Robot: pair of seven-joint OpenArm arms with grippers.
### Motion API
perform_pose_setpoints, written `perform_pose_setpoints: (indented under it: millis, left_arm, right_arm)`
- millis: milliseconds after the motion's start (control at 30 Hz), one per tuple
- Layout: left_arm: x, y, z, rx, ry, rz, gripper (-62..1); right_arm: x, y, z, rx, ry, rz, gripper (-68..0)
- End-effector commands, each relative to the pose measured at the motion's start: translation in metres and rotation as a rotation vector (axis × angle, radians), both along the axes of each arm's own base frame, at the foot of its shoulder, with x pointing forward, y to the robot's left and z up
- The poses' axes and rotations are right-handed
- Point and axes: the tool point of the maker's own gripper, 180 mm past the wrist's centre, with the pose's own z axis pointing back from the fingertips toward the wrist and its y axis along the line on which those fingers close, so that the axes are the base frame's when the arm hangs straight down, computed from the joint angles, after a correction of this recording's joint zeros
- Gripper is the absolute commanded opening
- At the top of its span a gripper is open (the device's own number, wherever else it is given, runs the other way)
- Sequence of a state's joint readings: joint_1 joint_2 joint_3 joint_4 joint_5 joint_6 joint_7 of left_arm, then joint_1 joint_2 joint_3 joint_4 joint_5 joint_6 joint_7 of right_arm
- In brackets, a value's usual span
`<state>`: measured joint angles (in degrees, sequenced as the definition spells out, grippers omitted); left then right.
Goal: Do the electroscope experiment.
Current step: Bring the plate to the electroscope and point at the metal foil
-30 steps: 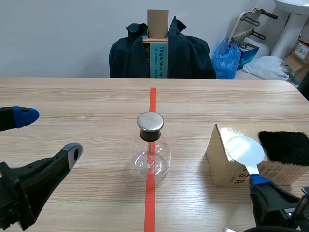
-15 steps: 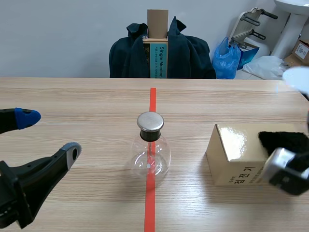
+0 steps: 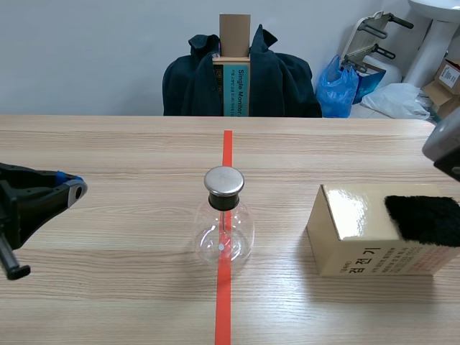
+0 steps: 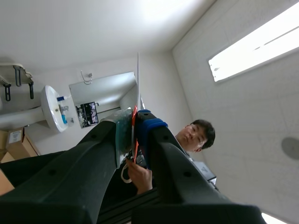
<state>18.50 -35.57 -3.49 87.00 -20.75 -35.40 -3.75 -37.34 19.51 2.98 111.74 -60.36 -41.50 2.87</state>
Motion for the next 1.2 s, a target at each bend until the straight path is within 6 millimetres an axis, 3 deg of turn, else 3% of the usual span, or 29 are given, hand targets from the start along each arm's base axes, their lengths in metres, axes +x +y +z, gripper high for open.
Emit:
perform_pose_setpoints:
  millis: [0, 133, 433, 600, 800, 967, 1167]
  left_arm:
    - [0.005, -0.008, -0.001, -0.049, -0.01, -0.03, -58.5]
    - [0.014, -0.015, -0.025, -0.089, 0.007, -0.074, -58.3]
    - [0.013, -0.063, -0.07, -0.124, 0.052, -0.181, -58.3]
    - [0.008, -0.08, -0.085, -0.099, 0.051, -0.222, -58.3]
    - [0.009, -0.084, -0.09, -0.077, 0.028, -0.211, -58.4]
    - [0.009, -0.084, -0.088, -0.083, 0.023, -0.211, -58.3]
    - [0.009, -0.084, -0.089, -0.082, 0.025, -0.21, -58.4]
  right_arm:
    - [-0.005, -0.004, 0.025, 0.019, -0.105, -0.01, -66.7]
    - [-0.005, -0.003, 0.03, 0.043, -0.121, 0.008, -66.7]
    - [-0.006, 0.016, 0.035, 0.033, -0.144, 0.118, -66.7]
    - [-0.005, 0.043, 0.023, 0.018, -0.082, 0.254, -66.7]
    - [0.002, 0.075, 0.015, 0.025, -0.064, 0.385, -66.7]
    - [0.016, 0.098, -0.012, -0.032, -0.047, 0.468, -66.7]
    - [0.023, 0.119, -0.064, -0.064, 0.057, 0.581, -66.7]
